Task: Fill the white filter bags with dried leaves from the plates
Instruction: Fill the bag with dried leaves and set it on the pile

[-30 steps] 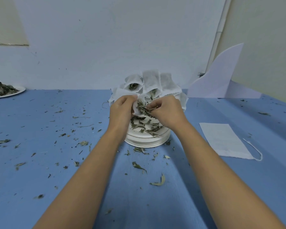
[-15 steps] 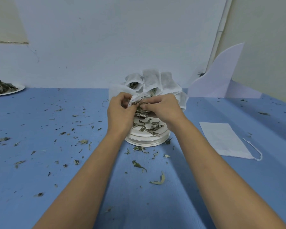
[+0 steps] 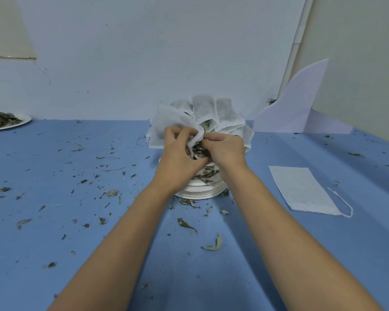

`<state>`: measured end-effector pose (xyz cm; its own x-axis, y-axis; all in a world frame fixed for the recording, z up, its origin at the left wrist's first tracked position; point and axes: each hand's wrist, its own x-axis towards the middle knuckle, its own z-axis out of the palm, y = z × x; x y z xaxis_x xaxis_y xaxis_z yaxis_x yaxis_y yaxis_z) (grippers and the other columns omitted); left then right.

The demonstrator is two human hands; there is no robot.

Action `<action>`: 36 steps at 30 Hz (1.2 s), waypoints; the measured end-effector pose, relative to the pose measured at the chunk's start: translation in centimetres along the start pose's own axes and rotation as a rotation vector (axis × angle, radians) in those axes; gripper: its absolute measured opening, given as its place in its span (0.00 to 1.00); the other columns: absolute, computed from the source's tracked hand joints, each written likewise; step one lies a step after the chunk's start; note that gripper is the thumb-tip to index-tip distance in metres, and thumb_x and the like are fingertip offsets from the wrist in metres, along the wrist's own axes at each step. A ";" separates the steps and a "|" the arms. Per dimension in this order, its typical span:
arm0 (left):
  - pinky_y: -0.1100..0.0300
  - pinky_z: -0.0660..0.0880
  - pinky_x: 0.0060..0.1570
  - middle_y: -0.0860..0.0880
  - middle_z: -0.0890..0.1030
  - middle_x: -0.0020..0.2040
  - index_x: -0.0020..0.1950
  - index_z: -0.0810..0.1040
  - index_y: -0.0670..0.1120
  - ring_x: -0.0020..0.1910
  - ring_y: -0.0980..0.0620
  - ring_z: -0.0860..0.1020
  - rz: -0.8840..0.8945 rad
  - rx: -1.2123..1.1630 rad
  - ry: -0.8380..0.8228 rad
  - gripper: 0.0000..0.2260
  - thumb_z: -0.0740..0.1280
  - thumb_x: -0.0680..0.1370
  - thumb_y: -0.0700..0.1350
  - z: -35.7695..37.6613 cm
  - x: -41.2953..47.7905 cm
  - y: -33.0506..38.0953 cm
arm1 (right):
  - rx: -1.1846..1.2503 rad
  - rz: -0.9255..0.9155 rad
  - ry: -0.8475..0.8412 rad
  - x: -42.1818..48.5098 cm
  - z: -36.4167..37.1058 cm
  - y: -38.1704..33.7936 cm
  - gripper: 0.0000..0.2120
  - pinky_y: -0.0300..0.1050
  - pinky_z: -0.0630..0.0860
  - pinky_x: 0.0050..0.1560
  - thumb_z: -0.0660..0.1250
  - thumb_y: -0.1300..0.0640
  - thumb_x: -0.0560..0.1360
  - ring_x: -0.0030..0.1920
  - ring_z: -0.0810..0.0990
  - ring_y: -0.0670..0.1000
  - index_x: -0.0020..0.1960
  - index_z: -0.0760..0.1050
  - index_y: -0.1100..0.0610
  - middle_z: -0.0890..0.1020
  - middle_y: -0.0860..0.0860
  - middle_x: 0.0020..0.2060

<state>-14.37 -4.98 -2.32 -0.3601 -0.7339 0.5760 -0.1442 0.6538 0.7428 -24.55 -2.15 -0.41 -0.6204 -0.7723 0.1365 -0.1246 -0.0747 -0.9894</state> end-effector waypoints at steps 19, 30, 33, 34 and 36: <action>0.73 0.70 0.41 0.50 0.73 0.49 0.46 0.74 0.50 0.42 0.57 0.74 -0.159 -0.026 0.204 0.13 0.75 0.68 0.41 -1.6 0.7 -0.8 | -0.190 -0.105 -0.248 -1.4 1.1 -1.1 0.12 0.48 0.72 0.46 0.60 0.63 0.75 0.43 0.77 0.58 0.52 0.77 0.71 0.79 0.67 0.52; 0.76 0.68 0.35 0.56 0.73 0.44 0.42 0.72 0.54 0.35 0.64 0.72 -0.118 -0.002 0.131 0.16 0.75 0.67 0.38 -1.2 0.6 0.0 | 0.012 -0.041 -0.123 -1.0 0.6 -0.4 0.08 0.56 0.80 0.53 0.69 0.69 0.69 0.47 0.84 0.58 0.42 0.82 0.58 0.85 0.57 0.42; 0.73 0.69 0.36 0.54 0.76 0.43 0.42 0.73 0.53 0.35 0.62 0.72 -0.161 -0.004 0.129 0.14 0.76 0.67 0.39 -1.8 0.7 -0.3 | -0.013 -0.062 -0.194 -0.9 0.2 -0.7 0.09 0.54 0.80 0.51 0.68 0.67 0.71 0.41 0.82 0.55 0.37 0.79 0.54 0.83 0.54 0.37; 0.71 0.70 0.37 0.54 0.76 0.41 0.41 0.74 0.52 0.35 0.61 0.72 -0.177 -0.014 0.129 0.14 0.77 0.67 0.39 -2.0 0.7 -0.4 | -0.029 -0.065 -0.232 -0.8 0.0 -0.8 0.09 0.51 0.80 0.50 0.67 0.66 0.71 0.42 0.82 0.52 0.37 0.79 0.53 0.83 0.52 0.37; 0.67 0.72 0.38 0.55 0.77 0.38 0.41 0.75 0.50 0.35 0.60 0.73 -0.208 -0.061 0.127 0.13 0.77 0.67 0.40 -2.3 0.7 -0.6 | -0.077 -0.073 -0.279 -0.4 -0.5 -1.0 0.07 0.45 0.76 0.50 0.67 0.63 0.72 0.48 0.82 0.49 0.40 0.77 0.52 0.84 0.50 0.41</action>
<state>-12.41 -6.30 -1.58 -0.2095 -0.8712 0.4440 -0.1460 0.4769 0.8668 -24.59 -1.46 0.56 -0.3722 -0.9110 0.1778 -0.2258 -0.0969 -0.9693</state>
